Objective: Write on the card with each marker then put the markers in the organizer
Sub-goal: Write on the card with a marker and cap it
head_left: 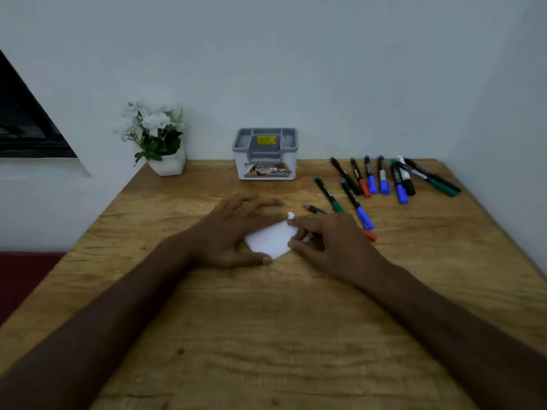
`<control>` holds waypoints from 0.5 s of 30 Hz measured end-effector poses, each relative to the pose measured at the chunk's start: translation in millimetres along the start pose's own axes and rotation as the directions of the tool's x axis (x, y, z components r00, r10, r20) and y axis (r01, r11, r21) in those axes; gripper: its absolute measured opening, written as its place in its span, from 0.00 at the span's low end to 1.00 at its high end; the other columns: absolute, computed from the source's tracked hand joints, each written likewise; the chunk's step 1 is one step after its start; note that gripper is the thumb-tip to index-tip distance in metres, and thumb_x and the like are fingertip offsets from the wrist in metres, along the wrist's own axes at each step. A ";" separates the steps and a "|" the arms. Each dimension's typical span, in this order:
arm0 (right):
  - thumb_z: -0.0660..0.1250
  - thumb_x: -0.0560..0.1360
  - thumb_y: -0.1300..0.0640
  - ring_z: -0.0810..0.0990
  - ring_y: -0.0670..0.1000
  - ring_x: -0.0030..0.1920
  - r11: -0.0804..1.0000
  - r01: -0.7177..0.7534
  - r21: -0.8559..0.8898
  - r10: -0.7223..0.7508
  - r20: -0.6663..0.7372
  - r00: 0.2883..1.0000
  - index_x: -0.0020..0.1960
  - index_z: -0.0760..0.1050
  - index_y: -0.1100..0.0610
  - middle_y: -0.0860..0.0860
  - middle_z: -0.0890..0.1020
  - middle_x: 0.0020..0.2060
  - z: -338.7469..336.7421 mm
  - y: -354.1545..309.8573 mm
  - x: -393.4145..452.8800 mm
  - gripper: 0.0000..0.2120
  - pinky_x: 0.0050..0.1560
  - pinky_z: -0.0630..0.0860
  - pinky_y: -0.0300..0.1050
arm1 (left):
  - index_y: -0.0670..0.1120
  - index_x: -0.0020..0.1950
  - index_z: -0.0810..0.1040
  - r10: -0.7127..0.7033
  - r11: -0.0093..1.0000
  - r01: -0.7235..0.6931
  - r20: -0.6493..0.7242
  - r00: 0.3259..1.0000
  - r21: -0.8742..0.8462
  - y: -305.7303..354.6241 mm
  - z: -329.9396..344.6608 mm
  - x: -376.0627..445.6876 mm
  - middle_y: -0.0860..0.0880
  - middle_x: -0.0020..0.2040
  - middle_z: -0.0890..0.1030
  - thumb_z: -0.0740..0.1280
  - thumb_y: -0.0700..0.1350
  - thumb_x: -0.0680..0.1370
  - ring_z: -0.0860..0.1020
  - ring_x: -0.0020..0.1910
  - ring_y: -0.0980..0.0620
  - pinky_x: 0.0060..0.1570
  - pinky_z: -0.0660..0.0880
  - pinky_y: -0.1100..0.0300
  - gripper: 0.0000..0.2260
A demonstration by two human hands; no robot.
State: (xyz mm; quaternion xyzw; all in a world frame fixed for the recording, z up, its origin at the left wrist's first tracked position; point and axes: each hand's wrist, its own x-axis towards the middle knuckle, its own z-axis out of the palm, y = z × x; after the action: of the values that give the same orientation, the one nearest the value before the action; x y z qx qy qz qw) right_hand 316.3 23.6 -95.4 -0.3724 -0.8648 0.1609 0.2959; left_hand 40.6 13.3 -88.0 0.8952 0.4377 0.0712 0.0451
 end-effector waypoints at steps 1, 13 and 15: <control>0.77 0.76 0.53 0.80 0.32 0.45 0.999 0.041 -0.023 -0.041 -0.004 0.999 0.57 0.88 0.53 0.44 0.89 0.50 -3.3 -1.3 -2.9 0.11 0.49 0.70 0.23 | 0.64 0.86 0.54 0.002 1.000 -0.002 0.013 1.000 -0.006 1.8 -0.6 0.8 0.62 0.86 0.53 0.61 0.74 0.78 0.55 0.83 0.49 0.78 0.59 0.39 0.39; 0.75 0.76 0.54 0.82 0.52 0.47 0.863 -0.301 -0.406 0.279 -0.112 0.954 0.47 0.84 0.54 0.52 0.85 0.45 -50.0 3.5 -9.5 0.04 0.52 0.83 0.53 | 0.60 0.83 0.66 -0.053 0.993 0.045 -0.068 0.996 -0.111 27.4 -2.0 -17.3 0.67 0.81 0.64 0.66 0.71 0.78 0.61 0.79 0.63 0.80 0.62 0.47 0.35; 0.74 0.76 0.57 0.82 0.52 0.48 0.877 -0.299 -0.377 0.282 -0.102 0.954 0.48 0.83 0.54 0.52 0.84 0.45 -47.0 1.5 -10.1 0.02 0.52 0.84 0.55 | 0.61 0.82 0.66 -0.050 0.991 0.042 -0.065 0.997 -0.128 25.9 -1.3 -17.2 0.68 0.81 0.64 0.64 0.71 0.79 0.60 0.79 0.63 0.80 0.62 0.47 0.34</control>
State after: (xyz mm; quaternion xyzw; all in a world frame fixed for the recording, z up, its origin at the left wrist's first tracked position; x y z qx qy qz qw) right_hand 352.3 19.8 -63.8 -0.5524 -0.8070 0.0207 0.2078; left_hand 50.1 -16.1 -84.6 0.8772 0.4542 0.1280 0.0883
